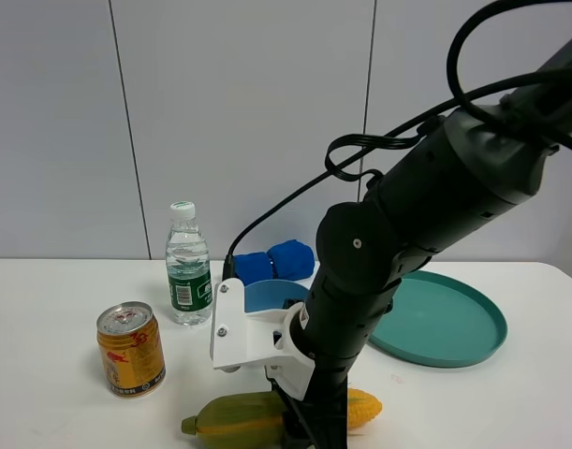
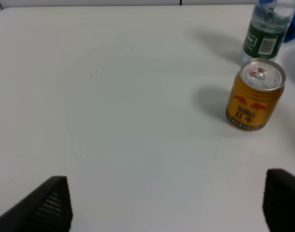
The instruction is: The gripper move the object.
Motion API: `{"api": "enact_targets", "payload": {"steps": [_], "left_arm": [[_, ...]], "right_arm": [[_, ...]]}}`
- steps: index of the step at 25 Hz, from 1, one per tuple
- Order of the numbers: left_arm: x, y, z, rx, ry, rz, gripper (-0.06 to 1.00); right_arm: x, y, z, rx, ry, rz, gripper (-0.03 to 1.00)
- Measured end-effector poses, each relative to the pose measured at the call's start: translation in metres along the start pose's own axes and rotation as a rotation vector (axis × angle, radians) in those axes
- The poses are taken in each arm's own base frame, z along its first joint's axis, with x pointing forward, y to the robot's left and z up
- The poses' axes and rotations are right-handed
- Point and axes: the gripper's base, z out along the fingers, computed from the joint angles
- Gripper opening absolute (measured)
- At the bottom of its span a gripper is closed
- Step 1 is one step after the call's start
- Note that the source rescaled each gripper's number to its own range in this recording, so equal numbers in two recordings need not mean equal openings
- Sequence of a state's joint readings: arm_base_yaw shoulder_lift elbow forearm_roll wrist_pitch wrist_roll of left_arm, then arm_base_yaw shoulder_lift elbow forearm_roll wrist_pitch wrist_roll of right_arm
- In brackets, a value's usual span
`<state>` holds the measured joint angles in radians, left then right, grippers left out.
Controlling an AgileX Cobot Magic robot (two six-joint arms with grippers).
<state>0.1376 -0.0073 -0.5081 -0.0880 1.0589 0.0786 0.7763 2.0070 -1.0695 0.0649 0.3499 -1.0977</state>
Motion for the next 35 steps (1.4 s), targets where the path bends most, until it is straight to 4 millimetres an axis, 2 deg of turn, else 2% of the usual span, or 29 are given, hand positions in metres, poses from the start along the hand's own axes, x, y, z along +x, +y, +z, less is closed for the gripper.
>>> {"api": "enact_targets", "payload": {"steps": [7,10,13,17,20,26,29,34,35], "left_arm": [[0.000,0.000,0.000,0.000,0.000,0.000,1.00],[0.000,0.000,0.000,0.000,0.000,0.000,1.00],[0.000,0.000,0.000,0.000,0.000,0.000,1.00],[0.000,0.000,0.000,0.000,0.000,0.000,1.00],[0.000,0.000,0.000,0.000,0.000,0.000,1.00],[0.000,0.000,0.000,0.000,0.000,0.001,1.00],[0.000,0.000,0.000,0.000,0.000,0.001,1.00],[0.000,0.000,0.000,0.000,0.000,0.001,1.00],[0.000,0.000,0.000,0.000,0.000,0.001,1.00]], "right_arm": [[0.000,0.000,0.000,-0.001,0.001,0.042,0.18],[0.000,0.000,0.000,-0.001,0.001,0.076,0.24],[0.000,0.000,0.000,-0.001,0.001,0.097,0.36],[-0.002,-0.003,-0.002,0.030,-0.018,0.137,0.60],[-0.007,-0.011,-0.017,0.094,-0.064,0.190,0.69],[-0.017,-0.026,-0.075,0.227,-0.174,0.231,0.71],[-0.023,-0.031,-0.121,0.320,-0.277,0.282,0.71],[-0.025,-0.027,-0.215,0.489,-0.506,0.404,0.72],[-0.021,-0.019,-0.257,0.559,-0.600,0.442,0.74]]}}
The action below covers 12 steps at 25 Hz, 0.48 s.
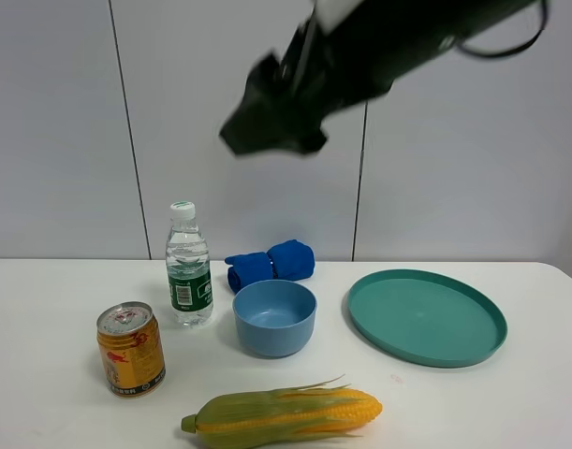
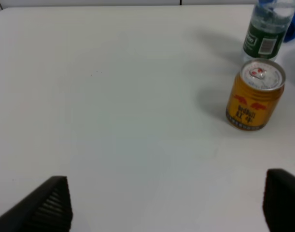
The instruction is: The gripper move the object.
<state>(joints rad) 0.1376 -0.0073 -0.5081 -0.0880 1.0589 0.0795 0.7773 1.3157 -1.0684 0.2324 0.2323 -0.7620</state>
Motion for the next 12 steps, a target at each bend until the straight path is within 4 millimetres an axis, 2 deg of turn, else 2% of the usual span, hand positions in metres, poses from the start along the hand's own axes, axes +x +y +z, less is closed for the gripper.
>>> {"api": "enact_targets", "payload": {"steps": [3,5,8,9,10,12], "left_arm": [[0.000,0.000,0.000,0.000,0.000,-0.001,1.00],[0.000,0.000,0.000,0.000,0.000,-0.001,1.00],[0.000,0.000,0.000,0.000,0.000,-0.001,1.00],[0.000,0.000,0.000,0.000,0.000,-0.001,1.00],[0.000,0.000,0.000,0.000,0.000,-0.001,1.00],[0.000,0.000,0.000,0.000,0.000,-0.001,1.00]], "right_arm": [[-0.022,-0.012,-0.053,0.090,-0.115,0.047,0.78],[-0.027,-0.017,-0.081,0.142,-0.139,0.068,0.78],[-0.024,-0.024,-0.126,0.238,-0.111,0.138,0.78],[-0.021,-0.026,-0.136,0.272,-0.089,0.178,0.78],[-0.021,-0.026,-0.136,0.272,-0.089,0.178,0.78],[-0.011,-0.028,-0.158,0.329,-0.013,0.257,0.78]]}}
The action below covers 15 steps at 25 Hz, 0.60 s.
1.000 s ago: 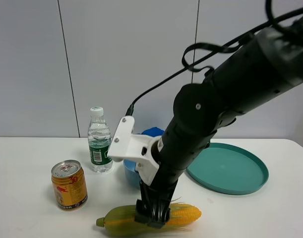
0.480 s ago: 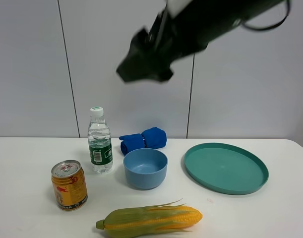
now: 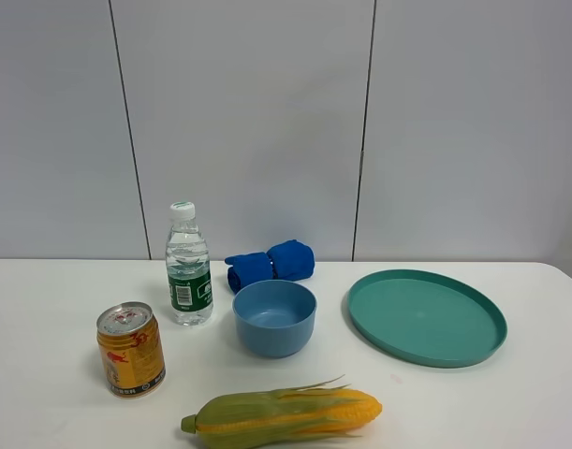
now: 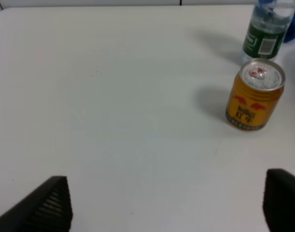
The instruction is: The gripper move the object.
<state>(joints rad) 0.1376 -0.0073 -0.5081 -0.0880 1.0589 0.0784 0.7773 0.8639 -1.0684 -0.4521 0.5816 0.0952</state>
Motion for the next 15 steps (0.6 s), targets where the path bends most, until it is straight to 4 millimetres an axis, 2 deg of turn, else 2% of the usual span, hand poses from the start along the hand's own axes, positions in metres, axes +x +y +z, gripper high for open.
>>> {"api": "enact_targets", "payload": {"steps": [2,3,9,15], "left_arm": [[0.000,0.000,0.000,0.000,0.000,0.000,1.00],[0.000,0.000,0.000,0.000,0.000,0.000,1.00],[0.000,0.000,0.000,0.000,0.000,0.001,1.00],[0.000,0.000,0.000,0.000,0.000,0.001,1.00]], "right_arm": [[0.009,-0.006,-0.014,0.035,0.087,0.051,0.78],[0.022,-0.009,-0.025,0.051,0.182,0.059,0.78],[0.070,-0.001,-0.045,0.027,0.304,0.130,0.78],[0.128,0.000,-0.061,0.181,0.414,0.265,0.78]]}}
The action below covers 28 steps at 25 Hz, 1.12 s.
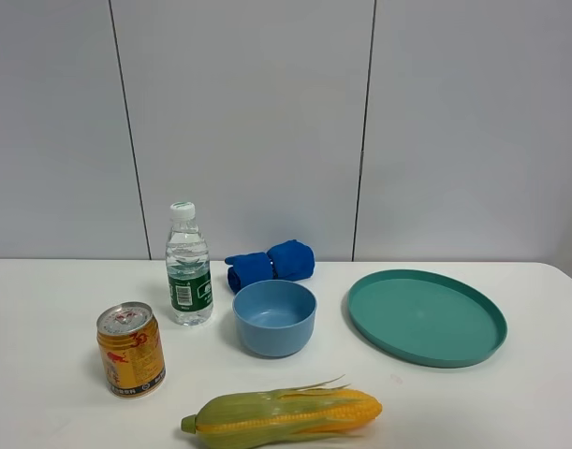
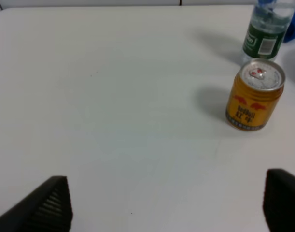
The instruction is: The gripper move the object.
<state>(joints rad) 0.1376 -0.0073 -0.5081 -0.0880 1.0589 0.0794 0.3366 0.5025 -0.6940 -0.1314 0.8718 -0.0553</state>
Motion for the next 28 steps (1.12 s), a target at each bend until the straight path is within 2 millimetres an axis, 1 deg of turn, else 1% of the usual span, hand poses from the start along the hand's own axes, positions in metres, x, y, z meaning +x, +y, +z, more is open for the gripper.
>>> {"api": "enact_targets", "payload": {"steps": [3,7,10,14,16,18,21,24,26,28], "left_arm": [[0.000,0.000,0.000,0.000,0.000,0.000,1.00],[0.000,0.000,0.000,0.000,0.000,-0.001,1.00],[0.000,0.000,0.000,0.000,0.000,-0.001,1.00],[0.000,0.000,0.000,0.000,0.000,-0.001,1.00],[0.000,0.000,0.000,0.000,0.000,-0.001,1.00],[0.000,0.000,0.000,0.000,0.000,0.000,1.00],[0.000,0.000,0.000,0.000,0.000,0.000,1.00],[0.000,0.000,0.000,0.000,0.000,0.000,1.00],[0.000,0.000,0.000,0.000,0.000,0.000,1.00],[0.000,0.000,0.000,0.000,0.000,0.000,1.00]], "right_arm": [[0.027,-0.001,0.003,0.058,0.026,0.123,0.78],[0.050,0.006,0.003,0.087,0.010,0.274,0.78],[0.055,0.010,-0.004,0.089,-0.046,0.308,0.78],[0.057,0.013,-0.012,0.092,-0.095,0.307,0.78],[0.060,0.015,-0.019,0.099,-0.142,0.300,0.78],[0.061,0.016,-0.021,0.101,-0.150,0.299,0.78],[0.064,0.019,-0.027,0.079,-0.081,0.299,0.78],[0.071,0.021,-0.031,0.068,0.030,0.291,0.77],[0.078,0.018,-0.032,0.114,0.102,0.263,0.75],[0.081,0.015,-0.033,0.150,0.127,0.252,0.75]]}}
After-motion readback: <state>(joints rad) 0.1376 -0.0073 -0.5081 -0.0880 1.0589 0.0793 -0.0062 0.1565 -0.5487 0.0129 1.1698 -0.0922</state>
